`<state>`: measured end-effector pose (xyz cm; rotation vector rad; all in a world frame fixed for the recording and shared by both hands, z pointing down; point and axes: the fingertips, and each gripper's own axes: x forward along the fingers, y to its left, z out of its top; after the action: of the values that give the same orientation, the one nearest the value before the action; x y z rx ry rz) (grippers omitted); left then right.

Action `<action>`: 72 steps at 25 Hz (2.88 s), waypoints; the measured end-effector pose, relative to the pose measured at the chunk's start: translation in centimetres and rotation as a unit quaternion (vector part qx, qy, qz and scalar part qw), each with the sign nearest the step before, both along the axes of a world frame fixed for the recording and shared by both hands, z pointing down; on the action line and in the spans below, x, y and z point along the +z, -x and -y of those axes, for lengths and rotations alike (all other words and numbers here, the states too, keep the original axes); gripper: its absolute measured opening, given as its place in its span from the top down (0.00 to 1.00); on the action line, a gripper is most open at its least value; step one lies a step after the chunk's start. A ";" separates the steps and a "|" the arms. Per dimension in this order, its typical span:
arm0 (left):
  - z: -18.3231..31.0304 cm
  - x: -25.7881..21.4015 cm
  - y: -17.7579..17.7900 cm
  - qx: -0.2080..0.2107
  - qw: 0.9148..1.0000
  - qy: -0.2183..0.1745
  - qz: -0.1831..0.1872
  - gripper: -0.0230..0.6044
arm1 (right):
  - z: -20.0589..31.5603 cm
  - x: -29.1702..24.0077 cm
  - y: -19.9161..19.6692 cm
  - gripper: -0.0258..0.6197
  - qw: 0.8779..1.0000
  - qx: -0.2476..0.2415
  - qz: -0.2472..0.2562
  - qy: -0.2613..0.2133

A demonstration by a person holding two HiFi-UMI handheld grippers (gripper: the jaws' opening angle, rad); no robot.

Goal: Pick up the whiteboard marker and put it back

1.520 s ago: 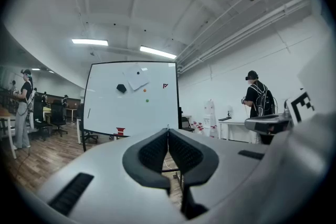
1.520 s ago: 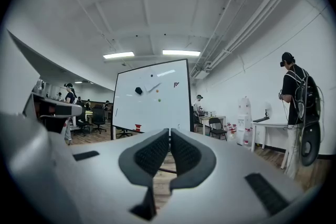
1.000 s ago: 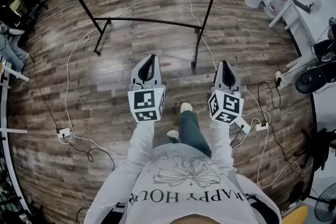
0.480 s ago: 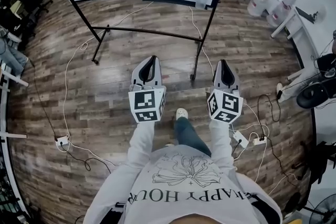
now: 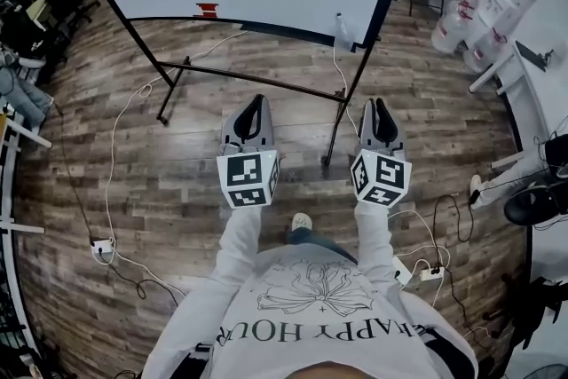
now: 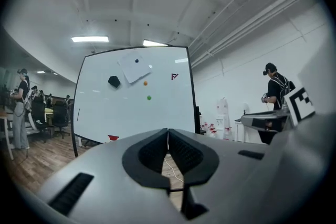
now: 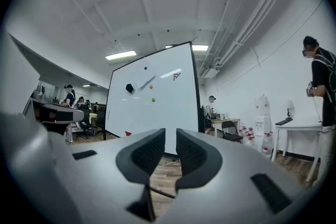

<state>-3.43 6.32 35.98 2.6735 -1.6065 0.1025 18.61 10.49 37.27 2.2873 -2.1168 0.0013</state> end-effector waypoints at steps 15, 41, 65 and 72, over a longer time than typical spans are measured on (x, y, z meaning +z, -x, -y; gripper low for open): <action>10.5 2.9 -2.9 -0.015 0.999 0.030 0.007 0.95 | 11.2 3.2 -2.6 0.82 0.999 -0.025 0.007 0.033; 37.2 4.6 -4.5 0.046 0.998 0.042 0.015 0.95 | 36.2 7.3 -4.7 0.77 0.996 0.039 -0.009 0.084; 42.2 9.8 -6.4 0.021 0.993 0.108 0.030 0.95 | 42.9 15.7 -8.8 0.76 0.977 0.046 -0.043 0.205; 42.4 10.2 -6.6 0.014 0.993 0.114 0.029 0.95 | 43.2 16.3 -9.3 0.81 0.971 0.055 -0.060 0.226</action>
<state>3.14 -36.13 46.20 2.5413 -1.4706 0.3441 27.94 -32.73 53.54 2.0665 -1.7105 0.3064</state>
